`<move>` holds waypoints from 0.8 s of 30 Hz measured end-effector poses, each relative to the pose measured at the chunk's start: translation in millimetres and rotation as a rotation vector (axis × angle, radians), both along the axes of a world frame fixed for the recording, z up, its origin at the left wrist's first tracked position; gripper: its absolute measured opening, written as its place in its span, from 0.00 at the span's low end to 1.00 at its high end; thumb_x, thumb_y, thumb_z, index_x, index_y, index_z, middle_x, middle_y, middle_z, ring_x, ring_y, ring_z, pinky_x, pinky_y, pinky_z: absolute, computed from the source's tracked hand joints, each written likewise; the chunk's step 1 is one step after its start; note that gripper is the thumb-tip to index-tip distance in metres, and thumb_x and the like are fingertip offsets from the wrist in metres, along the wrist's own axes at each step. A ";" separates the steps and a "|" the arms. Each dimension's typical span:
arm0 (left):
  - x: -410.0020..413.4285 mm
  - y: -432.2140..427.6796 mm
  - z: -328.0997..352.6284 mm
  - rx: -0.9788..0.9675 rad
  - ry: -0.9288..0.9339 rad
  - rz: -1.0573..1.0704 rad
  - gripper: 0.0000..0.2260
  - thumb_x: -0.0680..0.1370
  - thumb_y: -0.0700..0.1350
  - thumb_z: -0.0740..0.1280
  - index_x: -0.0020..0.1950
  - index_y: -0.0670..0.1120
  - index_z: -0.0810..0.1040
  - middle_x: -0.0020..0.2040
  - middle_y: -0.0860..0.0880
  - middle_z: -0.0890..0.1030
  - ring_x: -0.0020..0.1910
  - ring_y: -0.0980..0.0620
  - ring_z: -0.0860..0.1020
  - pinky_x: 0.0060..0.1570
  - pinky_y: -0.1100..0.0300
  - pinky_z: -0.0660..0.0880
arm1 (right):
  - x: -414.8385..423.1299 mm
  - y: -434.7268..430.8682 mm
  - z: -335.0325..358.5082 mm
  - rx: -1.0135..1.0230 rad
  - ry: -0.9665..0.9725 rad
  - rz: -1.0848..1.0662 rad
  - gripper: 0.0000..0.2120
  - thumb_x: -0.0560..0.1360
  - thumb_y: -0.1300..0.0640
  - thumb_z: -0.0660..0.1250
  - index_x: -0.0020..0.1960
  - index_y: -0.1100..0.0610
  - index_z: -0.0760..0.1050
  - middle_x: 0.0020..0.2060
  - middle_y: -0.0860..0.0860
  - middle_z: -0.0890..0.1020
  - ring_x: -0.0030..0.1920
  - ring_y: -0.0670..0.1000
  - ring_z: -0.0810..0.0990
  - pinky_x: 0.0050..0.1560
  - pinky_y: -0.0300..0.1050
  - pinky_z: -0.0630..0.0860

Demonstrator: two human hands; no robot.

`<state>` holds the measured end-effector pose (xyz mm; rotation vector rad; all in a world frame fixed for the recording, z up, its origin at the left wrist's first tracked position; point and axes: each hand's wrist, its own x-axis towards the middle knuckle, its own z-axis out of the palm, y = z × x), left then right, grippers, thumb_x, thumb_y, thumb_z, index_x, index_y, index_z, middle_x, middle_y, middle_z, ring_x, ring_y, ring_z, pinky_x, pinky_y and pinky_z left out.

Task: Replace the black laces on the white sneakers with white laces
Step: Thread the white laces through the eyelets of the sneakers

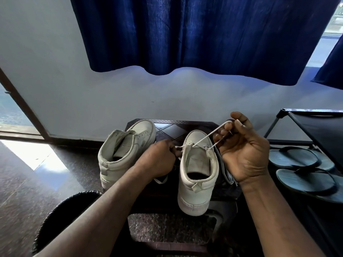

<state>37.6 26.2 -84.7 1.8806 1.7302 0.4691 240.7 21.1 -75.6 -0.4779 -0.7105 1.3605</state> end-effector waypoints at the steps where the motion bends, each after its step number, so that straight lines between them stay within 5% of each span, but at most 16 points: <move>1: -2.0 0.5 0.0 0.001 0.061 -0.015 0.08 0.80 0.39 0.62 0.50 0.47 0.81 0.53 0.46 0.85 0.55 0.43 0.81 0.52 0.55 0.75 | 0.5 1.5 -1.3 -0.004 -0.053 -0.026 0.08 0.76 0.62 0.63 0.51 0.56 0.80 0.35 0.52 0.78 0.38 0.50 0.76 0.42 0.44 0.75; 6: -7.1 -2.6 -11.2 0.030 0.287 -0.028 0.09 0.78 0.43 0.64 0.53 0.45 0.83 0.55 0.43 0.85 0.55 0.42 0.82 0.50 0.53 0.77 | -1.3 4.8 -8.8 -0.003 -0.245 -0.108 0.08 0.76 0.66 0.64 0.52 0.59 0.80 0.35 0.52 0.79 0.38 0.48 0.78 0.41 0.39 0.74; 12: -2.7 -3.5 2.0 0.035 -0.263 0.005 0.10 0.79 0.40 0.63 0.48 0.54 0.80 0.44 0.57 0.85 0.42 0.59 0.80 0.39 0.65 0.73 | -4.6 3.0 -6.8 0.002 -0.298 -0.124 0.11 0.78 0.68 0.63 0.48 0.57 0.82 0.36 0.50 0.82 0.39 0.47 0.80 0.43 0.36 0.76; 14: -0.9 -3.4 -1.7 0.022 -0.295 -0.015 0.10 0.79 0.41 0.65 0.47 0.55 0.80 0.41 0.59 0.84 0.37 0.62 0.78 0.39 0.65 0.74 | -6.8 2.9 -7.5 0.006 -0.330 -0.121 0.08 0.75 0.65 0.67 0.47 0.56 0.82 0.37 0.51 0.82 0.40 0.47 0.80 0.44 0.37 0.76; 16: 1.4 -3.9 -3.0 0.051 -0.259 -0.022 0.09 0.79 0.41 0.65 0.48 0.55 0.81 0.42 0.58 0.85 0.41 0.61 0.80 0.44 0.61 0.76 | -8.6 3.2 -8.5 0.007 -0.353 -0.117 0.08 0.72 0.64 0.67 0.47 0.57 0.83 0.37 0.53 0.81 0.40 0.48 0.79 0.43 0.38 0.76; 21: -3.3 -5.9 -6.3 0.152 0.222 -0.041 0.08 0.79 0.43 0.63 0.53 0.46 0.81 0.56 0.44 0.84 0.55 0.41 0.81 0.51 0.52 0.77 | -8.3 4.8 -16.5 0.004 -0.506 -0.115 0.08 0.76 0.69 0.66 0.51 0.59 0.81 0.37 0.54 0.81 0.40 0.49 0.80 0.45 0.41 0.77; 24: -2.6 -8.8 -3.4 0.191 0.185 -0.044 0.09 0.77 0.41 0.63 0.52 0.49 0.81 0.54 0.46 0.83 0.54 0.44 0.81 0.47 0.57 0.73 | -8.2 6.1 -19.8 0.006 -0.634 -0.109 0.08 0.76 0.68 0.69 0.51 0.58 0.82 0.41 0.59 0.82 0.42 0.49 0.82 0.47 0.41 0.78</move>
